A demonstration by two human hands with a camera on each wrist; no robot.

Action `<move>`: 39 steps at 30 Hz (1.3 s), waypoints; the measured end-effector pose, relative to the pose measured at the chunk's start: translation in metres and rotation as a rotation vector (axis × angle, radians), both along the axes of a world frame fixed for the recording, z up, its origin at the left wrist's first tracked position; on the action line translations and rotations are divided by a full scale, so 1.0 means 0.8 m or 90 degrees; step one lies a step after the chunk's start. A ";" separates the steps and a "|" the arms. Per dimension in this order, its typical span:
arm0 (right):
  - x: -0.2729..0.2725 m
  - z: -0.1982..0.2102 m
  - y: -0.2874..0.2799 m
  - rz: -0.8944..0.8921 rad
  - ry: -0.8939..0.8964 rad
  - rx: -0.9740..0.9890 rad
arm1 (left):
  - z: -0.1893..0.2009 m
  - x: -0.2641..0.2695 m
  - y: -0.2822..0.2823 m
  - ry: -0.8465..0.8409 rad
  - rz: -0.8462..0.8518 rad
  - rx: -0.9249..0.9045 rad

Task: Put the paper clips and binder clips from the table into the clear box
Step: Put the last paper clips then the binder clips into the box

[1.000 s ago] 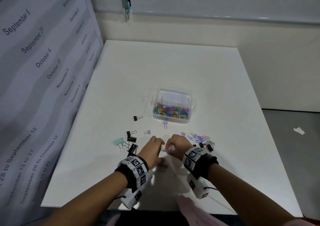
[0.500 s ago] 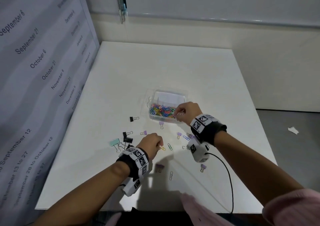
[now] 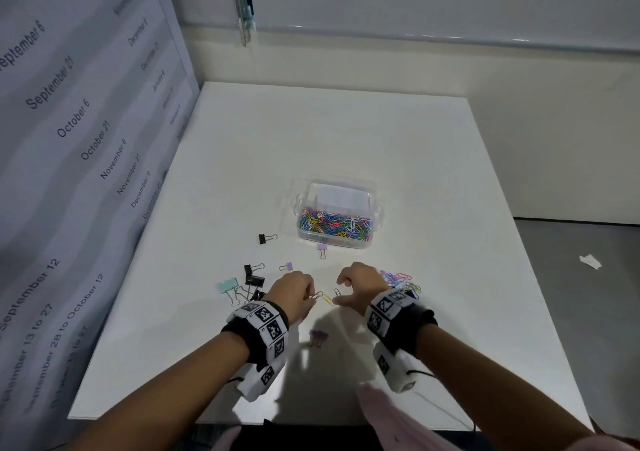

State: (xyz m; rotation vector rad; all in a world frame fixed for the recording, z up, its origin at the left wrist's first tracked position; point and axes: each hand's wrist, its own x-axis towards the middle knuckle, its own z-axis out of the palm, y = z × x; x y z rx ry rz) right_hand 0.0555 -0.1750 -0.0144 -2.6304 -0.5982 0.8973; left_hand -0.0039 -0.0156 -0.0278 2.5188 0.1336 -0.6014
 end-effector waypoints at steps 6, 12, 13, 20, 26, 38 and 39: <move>-0.024 -0.020 -0.008 -0.068 -0.037 0.094 | 0.005 0.008 -0.008 0.005 -0.039 -0.014; -0.028 -0.019 -0.017 -0.099 -0.050 0.126 | 0.000 0.013 -0.006 -0.023 -0.084 -0.004; -0.028 -0.018 -0.017 -0.114 -0.051 0.125 | 0.000 0.015 -0.007 -0.024 -0.078 -0.003; -0.035 -0.014 -0.014 -0.203 -0.093 0.145 | 0.008 0.024 -0.012 -0.004 -0.136 0.009; -0.030 -0.016 -0.021 -0.254 -0.018 0.146 | 0.013 0.020 -0.021 -0.001 -0.216 -0.052; 0.031 0.009 -0.091 -0.252 -0.126 0.017 | -0.003 0.021 -0.043 -0.069 -0.304 0.001; 0.036 0.008 -0.096 -0.242 -0.111 -0.016 | -0.003 0.021 -0.044 -0.080 -0.305 0.004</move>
